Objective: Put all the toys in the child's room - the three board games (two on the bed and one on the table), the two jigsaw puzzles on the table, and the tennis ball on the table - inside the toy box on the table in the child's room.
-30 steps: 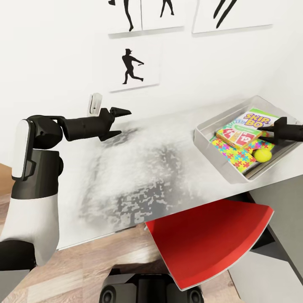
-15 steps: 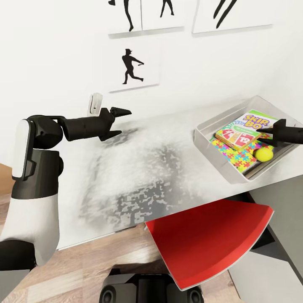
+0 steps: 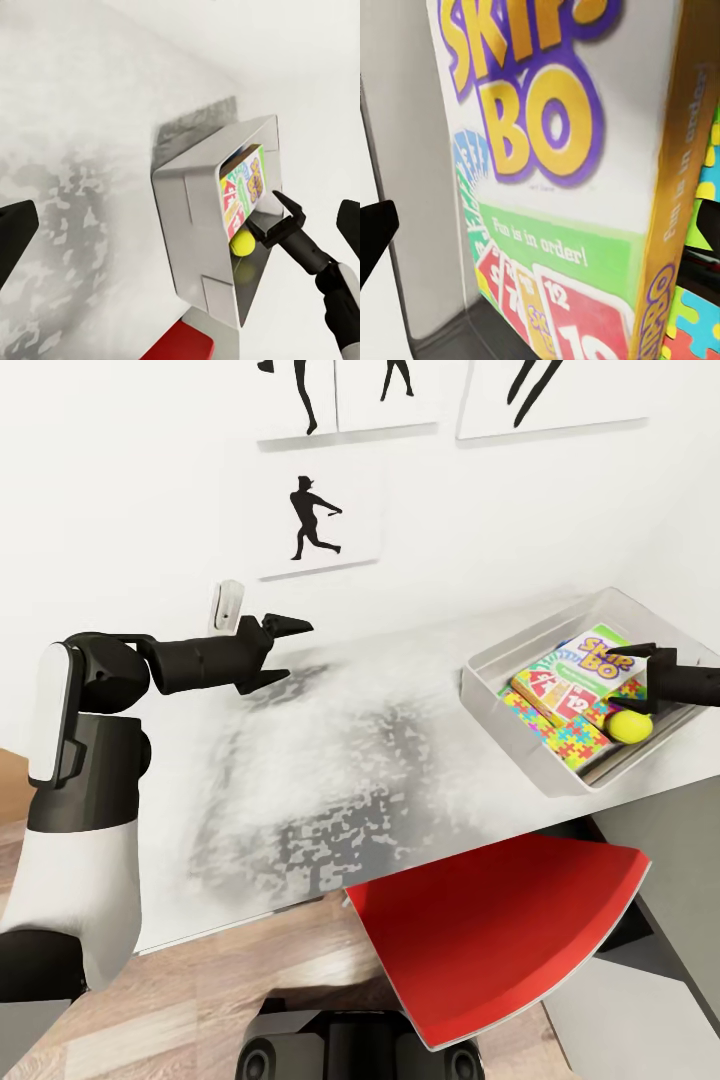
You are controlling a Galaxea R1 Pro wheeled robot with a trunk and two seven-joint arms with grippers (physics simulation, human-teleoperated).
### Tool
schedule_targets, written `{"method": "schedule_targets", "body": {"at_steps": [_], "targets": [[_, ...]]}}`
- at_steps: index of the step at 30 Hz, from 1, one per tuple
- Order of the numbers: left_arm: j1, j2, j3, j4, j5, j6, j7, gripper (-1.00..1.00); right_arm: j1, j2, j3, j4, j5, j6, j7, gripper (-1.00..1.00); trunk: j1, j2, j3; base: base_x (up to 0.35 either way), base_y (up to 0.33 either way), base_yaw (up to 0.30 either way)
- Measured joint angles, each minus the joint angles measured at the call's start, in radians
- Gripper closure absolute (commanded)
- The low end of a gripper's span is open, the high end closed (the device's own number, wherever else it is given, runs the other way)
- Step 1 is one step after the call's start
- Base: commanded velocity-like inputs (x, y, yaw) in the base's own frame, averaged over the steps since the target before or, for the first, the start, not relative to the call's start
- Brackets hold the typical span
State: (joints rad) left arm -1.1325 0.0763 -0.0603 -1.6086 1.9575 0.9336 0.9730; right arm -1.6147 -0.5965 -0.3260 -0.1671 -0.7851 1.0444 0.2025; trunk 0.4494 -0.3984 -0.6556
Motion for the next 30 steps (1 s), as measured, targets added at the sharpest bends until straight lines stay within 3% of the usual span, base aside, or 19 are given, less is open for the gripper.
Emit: {"method": "schedule_targets", "body": {"at_steps": [10, 20, 30], "targets": [[0.000, 0.000, -0.001, 0.000, 0.000, -0.001, 0.000, -1.00, 0.000, -0.001, -0.001, -0.006, -0.001, 0.000, 0.000, -1.00, 0.000, 0.000, 0.000, 0.000, 0.000, 0.000], [0.001, 0.000, -0.002, 0.000, -0.001, -0.001, -0.002, -1.00, 0.000, -0.003, 0.001, -0.148, -0.008, -0.001, -0.004, -1.00, 0.000, 0.000, 0.000, 0.000, 0.000, 0.000], [0.001, 0.000, -0.002, 0.000, -0.001, 0.000, -0.007, -1.00, 0.000, -0.002, 0.003, -0.192, -0.022, -0.002, -0.004, -1.00, 0.000, 0.000, 0.000, 0.000, 0.000, 0.000]]}}
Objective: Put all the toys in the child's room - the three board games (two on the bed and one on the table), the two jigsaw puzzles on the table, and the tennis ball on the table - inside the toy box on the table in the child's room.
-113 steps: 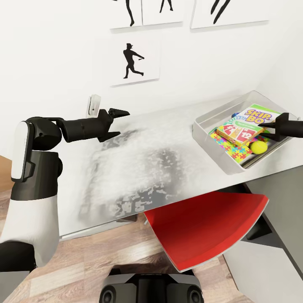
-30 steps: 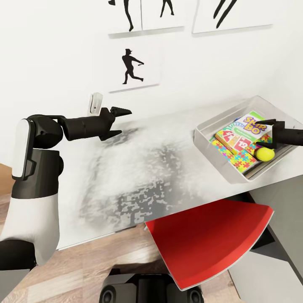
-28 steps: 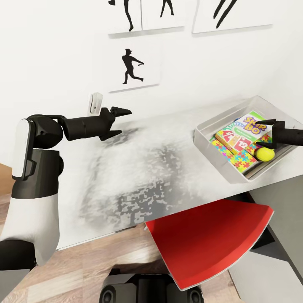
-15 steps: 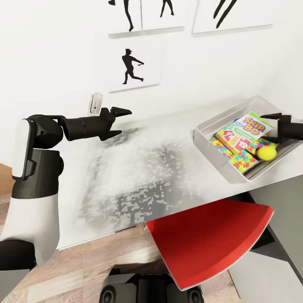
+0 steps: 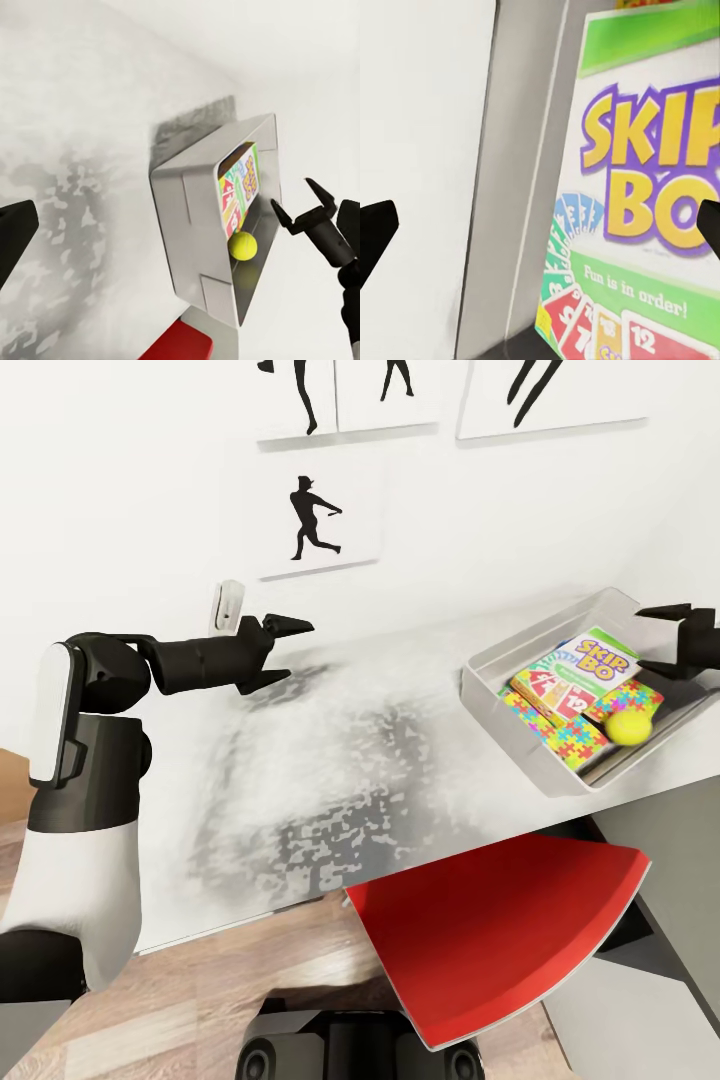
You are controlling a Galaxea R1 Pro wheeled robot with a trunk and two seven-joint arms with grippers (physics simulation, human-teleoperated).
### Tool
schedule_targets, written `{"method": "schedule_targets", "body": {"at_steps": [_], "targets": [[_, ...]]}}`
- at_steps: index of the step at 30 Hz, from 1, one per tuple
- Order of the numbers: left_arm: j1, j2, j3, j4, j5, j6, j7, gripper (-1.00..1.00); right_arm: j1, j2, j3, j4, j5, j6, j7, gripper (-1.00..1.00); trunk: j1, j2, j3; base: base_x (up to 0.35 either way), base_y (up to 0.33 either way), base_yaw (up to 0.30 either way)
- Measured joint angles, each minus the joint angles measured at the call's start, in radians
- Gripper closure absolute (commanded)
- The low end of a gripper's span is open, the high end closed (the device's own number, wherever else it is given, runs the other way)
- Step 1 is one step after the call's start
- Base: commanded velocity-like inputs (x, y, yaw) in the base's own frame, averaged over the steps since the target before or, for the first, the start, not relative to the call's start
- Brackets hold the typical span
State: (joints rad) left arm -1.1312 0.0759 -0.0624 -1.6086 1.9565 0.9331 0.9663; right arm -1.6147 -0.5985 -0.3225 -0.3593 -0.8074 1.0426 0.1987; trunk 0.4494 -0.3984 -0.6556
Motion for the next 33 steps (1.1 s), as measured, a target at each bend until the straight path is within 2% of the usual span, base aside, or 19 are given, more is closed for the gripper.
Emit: {"method": "schedule_targets", "body": {"at_steps": [12, 14, 20, 23, 26, 33], "targets": [[-0.001, -0.001, 0.000, 0.000, 0.001, 0.001, -0.003, -1.00, 0.004, 0.004, 0.003, -0.073, -0.004, 0.000, 0.000, -1.00, 0.000, 0.000, 0.000, -0.074, 0.000, 0.000], [-0.012, 0.010, 0.011, 0.000, 0.012, 0.012, 0.006, -1.00, -0.007, -0.007, -0.009, -0.085, -0.018, 0.000, 0.011, -1.00, 0.000, 0.000, 0.000, 0.000, 0.000, 0.000], [-0.046, 0.044, 0.045, -0.001, 0.032, 0.023, 0.008, -1.00, -0.041, -0.041, -0.041, -0.109, -0.017, 0.000, 0.013, -1.00, 0.000, 0.000, 0.001, 0.000, 0.000, 0.000], [-0.063, 0.061, 0.062, -0.001, 0.032, 0.022, 0.008, -1.00, -0.058, -0.042, -0.041, -0.109, -0.018, 0.000, 0.013, -1.00, 0.000, 0.000, 0.001, 0.000, 0.000, 0.000], [-0.079, 0.061, 0.077, -0.001, 0.032, 0.020, 0.008, -1.00, -0.075, -0.042, -0.041, -0.109, -0.018, 0.000, 0.013, -1.00, 0.000, 0.000, 0.001, 0.000, 0.000, 0.000], [-0.080, 0.061, 0.108, -0.001, 0.032, 0.020, 0.008, -1.00, -0.115, -0.042, -0.041, -0.110, -0.018, 0.000, 0.013, -1.00, 0.000, 0.000, 0.002, 0.000, 0.000, 0.000]]}}
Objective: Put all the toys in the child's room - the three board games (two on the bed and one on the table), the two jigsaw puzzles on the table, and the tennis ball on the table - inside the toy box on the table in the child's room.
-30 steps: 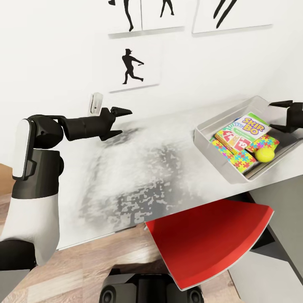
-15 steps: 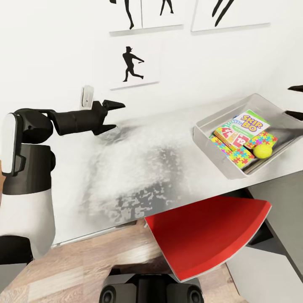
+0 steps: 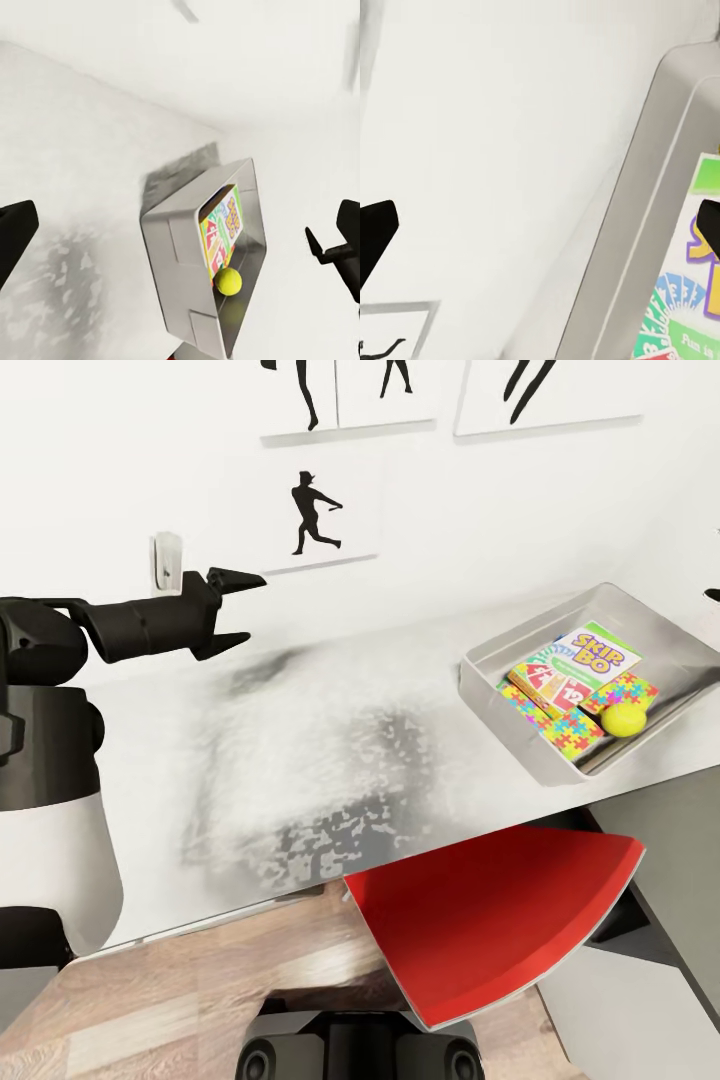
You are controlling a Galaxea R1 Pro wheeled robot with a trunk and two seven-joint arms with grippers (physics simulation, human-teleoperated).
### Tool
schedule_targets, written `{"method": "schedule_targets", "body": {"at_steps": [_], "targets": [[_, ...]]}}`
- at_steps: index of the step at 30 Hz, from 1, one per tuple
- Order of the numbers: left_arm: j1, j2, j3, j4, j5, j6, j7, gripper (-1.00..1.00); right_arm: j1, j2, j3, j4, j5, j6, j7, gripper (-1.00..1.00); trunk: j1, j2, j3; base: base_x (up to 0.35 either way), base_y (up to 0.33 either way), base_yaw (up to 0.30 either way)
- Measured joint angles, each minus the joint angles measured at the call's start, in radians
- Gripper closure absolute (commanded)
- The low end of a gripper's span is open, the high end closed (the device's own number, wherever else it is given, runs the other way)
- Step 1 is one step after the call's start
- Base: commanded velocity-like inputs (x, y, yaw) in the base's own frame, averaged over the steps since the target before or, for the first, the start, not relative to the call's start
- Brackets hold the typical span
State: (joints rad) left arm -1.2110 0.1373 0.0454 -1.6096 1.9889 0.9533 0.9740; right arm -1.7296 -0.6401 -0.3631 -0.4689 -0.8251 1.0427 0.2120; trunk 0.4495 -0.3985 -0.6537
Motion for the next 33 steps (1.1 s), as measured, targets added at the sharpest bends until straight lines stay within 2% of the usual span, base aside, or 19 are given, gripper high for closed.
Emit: {"method": "schedule_targets", "body": {"at_steps": [8, 25, 33], "targets": [[0.000, 0.000, 0.000, 0.000, 0.000, 0.000, 0.000, -1.00, -0.045, 0.000, 0.000, 0.000, 0.000, 0.000, 0.000, -1.00, 0.000, 0.000, 0.001, 0.000, 0.000, 0.000], [-0.001, 0.000, -0.002, -0.001, 0.002, 0.000, 0.001, -1.00, -0.046, 0.000, 0.000, 0.002, 0.001, 0.000, 0.000, -1.00, 0.000, 0.000, 0.002, -0.005, 0.003, 0.000], [-0.009, 0.025, 0.037, 0.007, 0.044, -0.003, 0.001, -1.00, -0.044, -0.046, 0.009, -0.039, -0.002, 0.000, -0.002, -1.00, 0.000, 0.000, 0.002, -0.155, 0.103, 0.000]]}}
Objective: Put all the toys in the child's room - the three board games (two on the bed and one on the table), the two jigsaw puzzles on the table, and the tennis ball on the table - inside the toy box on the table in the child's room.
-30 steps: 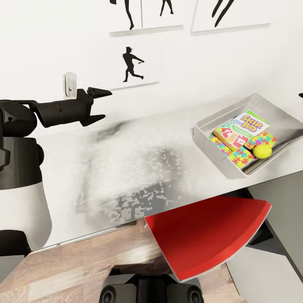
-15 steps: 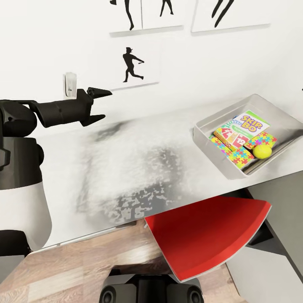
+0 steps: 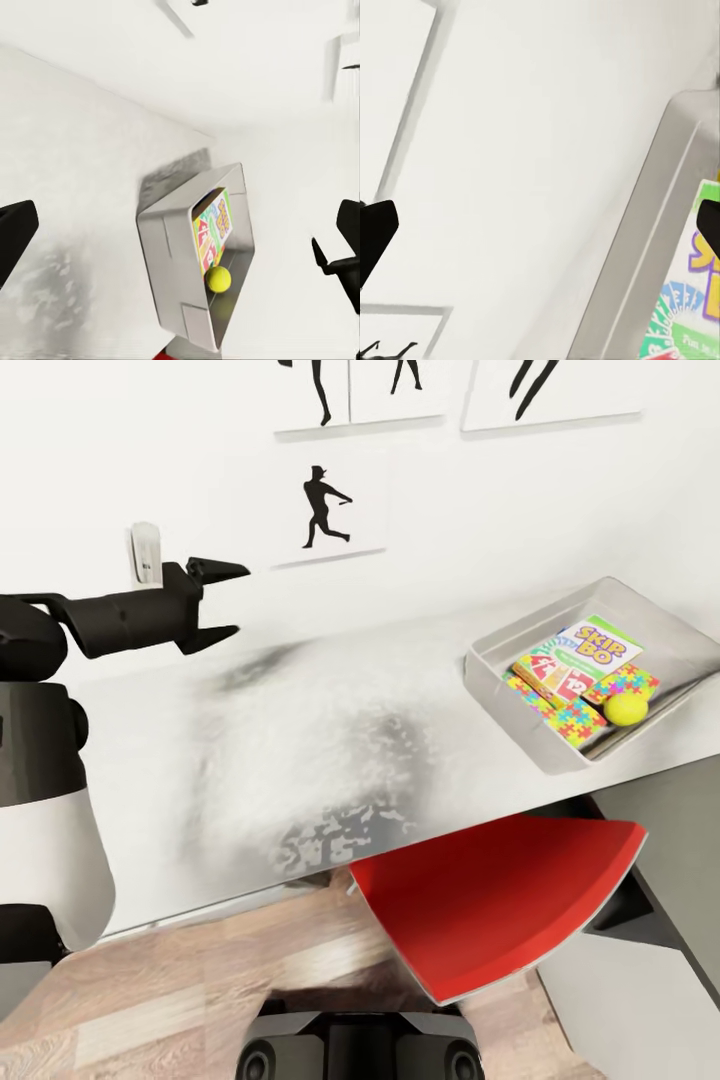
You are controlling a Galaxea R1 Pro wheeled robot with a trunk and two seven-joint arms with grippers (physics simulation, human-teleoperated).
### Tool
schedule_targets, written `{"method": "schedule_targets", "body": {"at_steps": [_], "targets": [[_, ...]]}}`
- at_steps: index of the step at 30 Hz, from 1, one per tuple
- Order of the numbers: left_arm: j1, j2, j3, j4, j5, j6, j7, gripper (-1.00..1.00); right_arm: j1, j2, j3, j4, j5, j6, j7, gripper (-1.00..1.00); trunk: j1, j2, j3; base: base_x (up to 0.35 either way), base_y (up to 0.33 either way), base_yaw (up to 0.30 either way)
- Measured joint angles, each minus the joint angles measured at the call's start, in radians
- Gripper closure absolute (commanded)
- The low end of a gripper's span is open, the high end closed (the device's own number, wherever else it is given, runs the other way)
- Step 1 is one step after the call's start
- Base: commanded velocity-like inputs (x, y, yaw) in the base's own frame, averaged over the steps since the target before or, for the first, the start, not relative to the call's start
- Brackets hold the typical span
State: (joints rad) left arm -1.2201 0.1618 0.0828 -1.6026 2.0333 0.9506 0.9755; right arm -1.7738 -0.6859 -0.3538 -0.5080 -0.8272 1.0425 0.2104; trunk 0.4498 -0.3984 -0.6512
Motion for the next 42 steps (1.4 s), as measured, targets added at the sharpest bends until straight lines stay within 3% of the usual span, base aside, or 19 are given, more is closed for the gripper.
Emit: {"method": "schedule_targets", "body": {"at_steps": [4, 9, 29, 42], "targets": [[-0.001, 0.004, 0.005, 0.001, 0.006, 0.000, 0.000, -1.00, 0.001, -0.023, 0.001, -0.022, 0.000, 0.000, 0.000, -1.00, 0.000, 0.000, 0.000, -0.222, 0.156, 0.000], [-0.002, 0.010, 0.010, 0.002, 0.012, 0.000, 0.001, -1.00, 0.003, -0.031, 0.003, -0.050, -0.001, 0.000, -0.001, -1.00, 0.000, 0.000, 0.000, -0.245, 0.180, 0.000], [-0.002, 0.019, 0.014, 0.001, 0.016, 0.003, 0.000, -1.00, 0.011, -0.034, 0.005, -0.064, -0.001, 0.000, -0.001, -1.00, 0.000, 0.000, 0.000, -0.236, 0.234, -0.011], [-0.003, 0.020, 0.015, 0.001, 0.016, 0.005, -0.002, -1.00, 0.013, -0.036, 0.004, -0.065, -0.001, 0.000, -0.002, -1.00, 0.000, 0.000, 0.000, -0.068, 0.312, -0.198]]}}
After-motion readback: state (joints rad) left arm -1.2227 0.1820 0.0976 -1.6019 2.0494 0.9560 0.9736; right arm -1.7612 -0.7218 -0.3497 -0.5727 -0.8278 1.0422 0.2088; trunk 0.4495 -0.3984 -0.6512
